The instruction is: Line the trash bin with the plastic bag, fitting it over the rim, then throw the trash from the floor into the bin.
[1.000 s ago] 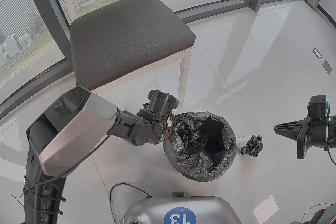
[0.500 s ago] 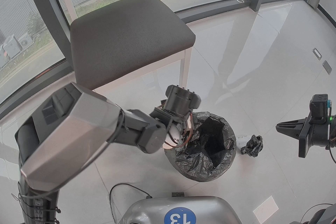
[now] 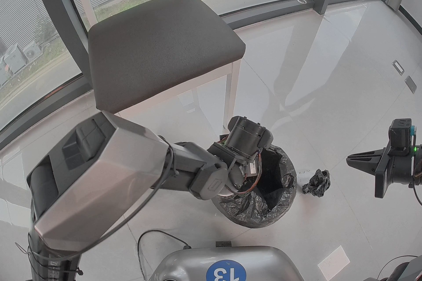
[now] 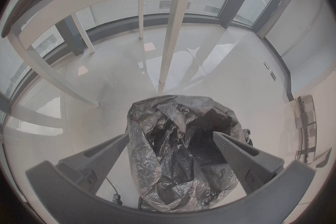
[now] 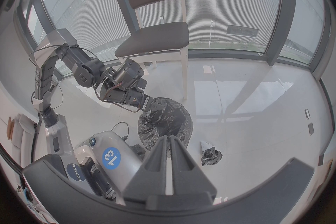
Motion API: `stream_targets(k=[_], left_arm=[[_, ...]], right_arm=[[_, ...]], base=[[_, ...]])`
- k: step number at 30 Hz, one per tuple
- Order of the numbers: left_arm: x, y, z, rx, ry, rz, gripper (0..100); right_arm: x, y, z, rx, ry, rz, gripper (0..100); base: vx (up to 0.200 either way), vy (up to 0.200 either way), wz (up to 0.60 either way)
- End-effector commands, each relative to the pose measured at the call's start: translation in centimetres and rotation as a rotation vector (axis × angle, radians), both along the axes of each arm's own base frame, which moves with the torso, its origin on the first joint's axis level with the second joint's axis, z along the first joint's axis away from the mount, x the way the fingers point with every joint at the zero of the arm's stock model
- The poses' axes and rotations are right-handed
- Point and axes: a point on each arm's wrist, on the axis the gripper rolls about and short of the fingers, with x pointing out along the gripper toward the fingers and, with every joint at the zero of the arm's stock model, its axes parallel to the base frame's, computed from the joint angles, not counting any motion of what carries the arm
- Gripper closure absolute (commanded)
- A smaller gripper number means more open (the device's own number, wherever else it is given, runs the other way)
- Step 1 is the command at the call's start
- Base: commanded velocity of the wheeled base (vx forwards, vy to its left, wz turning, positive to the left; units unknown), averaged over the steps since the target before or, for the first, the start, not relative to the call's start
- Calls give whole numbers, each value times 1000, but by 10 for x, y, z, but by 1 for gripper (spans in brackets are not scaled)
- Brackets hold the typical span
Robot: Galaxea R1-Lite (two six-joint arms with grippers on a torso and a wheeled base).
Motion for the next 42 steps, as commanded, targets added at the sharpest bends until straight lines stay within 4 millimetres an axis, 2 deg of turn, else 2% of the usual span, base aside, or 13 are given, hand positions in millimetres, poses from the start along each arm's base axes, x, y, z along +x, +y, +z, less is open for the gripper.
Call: stream_targets(k=[1, 14, 16, 22, 32, 38, 40, 42], left_arm=[[-2, 3, 18, -32, -30, 1, 0], [4, 23, 56, -90, -85, 20, 0], [2, 29, 68, -106, -102, 29, 0], [-4, 34, 80, -127, -118, 39, 0], [-11, 30, 85, -136, -123, 21, 0], [-13, 31, 78, -111, -113, 18, 0], [-13, 31, 78, -109, -108, 15, 0], [-10, 35, 70, -50, -70, 5, 0]], right_arm=[[1, 0, 2, 4, -6, 0, 100], [2, -1, -2, 2, 18, -15, 100], [6, 0, -7, 1, 46, -23, 100], [15, 4, -11, -1, 75, -28, 100], [18, 3, -13, -3, 85, -41, 100], [19, 3, -10, 2, 76, -43, 100], [19, 3, -10, 1, 76, -42, 100], [19, 3, -10, 1, 74, -42, 100]], base=[[0, 0, 0], [0, 0, 0], [0, 0, 0], [-67, 0, 0], [-200, 0, 0], [-200, 0, 0], [0, 0, 0], [0, 0, 0]])
